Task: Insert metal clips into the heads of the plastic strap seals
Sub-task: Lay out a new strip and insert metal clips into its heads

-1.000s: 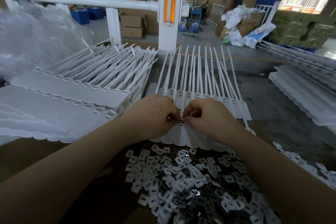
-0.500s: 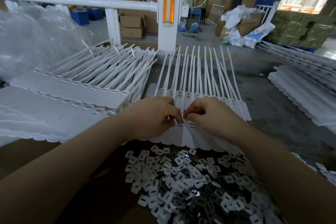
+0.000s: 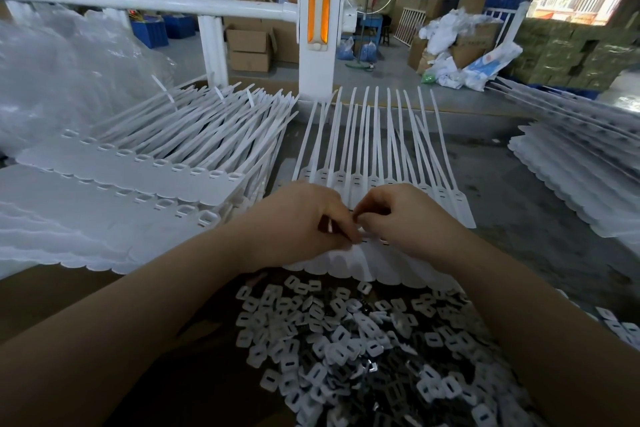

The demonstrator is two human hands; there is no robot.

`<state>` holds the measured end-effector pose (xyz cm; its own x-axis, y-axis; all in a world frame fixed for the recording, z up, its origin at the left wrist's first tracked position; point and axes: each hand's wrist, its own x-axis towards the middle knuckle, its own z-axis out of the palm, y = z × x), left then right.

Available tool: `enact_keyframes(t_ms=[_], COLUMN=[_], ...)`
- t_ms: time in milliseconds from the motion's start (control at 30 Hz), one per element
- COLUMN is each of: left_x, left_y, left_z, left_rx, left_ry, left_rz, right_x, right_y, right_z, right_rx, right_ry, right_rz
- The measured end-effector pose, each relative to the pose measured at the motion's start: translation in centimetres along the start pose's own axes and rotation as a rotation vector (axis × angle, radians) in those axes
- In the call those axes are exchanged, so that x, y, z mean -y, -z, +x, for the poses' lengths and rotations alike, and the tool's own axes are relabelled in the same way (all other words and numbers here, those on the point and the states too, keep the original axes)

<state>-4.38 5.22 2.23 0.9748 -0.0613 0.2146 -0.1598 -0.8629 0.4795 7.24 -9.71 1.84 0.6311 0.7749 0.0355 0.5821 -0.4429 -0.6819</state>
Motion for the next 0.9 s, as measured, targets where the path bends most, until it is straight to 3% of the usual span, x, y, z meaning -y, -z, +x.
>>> enact_keyframes(t_ms=[100,267,567,733,900], left_x=[-1.3,-1.8,-1.3,-0.6,-0.5], left_y=[-0.4,-0.8,-1.0,-1.6,-1.4], left_z=[-0.3,0.0,0.0,0.4,-0.4], left_rx=[0.137,0.235,0.242,0.321,0.188], left_ry=[-0.111,-0.203,-0.264,-0.188,-0.116], left_rz=[-0.100,0.033,0.052,0.015,-0.081], right_x=[-0.1,-0.1,0.0,0.0,0.2], right_y=[0.0,0.0,0.1,0.0,0.0], right_z=[0.0,0.0,0.0,-0.1,-0.3], right_rx=[0.001,-0.003,0.001,-0.004,-0.019], right_ry=[-0.006,0.006,0.006,0.001,-0.016], right_rz=[0.016,0.010,0.024,0.026,0.034])
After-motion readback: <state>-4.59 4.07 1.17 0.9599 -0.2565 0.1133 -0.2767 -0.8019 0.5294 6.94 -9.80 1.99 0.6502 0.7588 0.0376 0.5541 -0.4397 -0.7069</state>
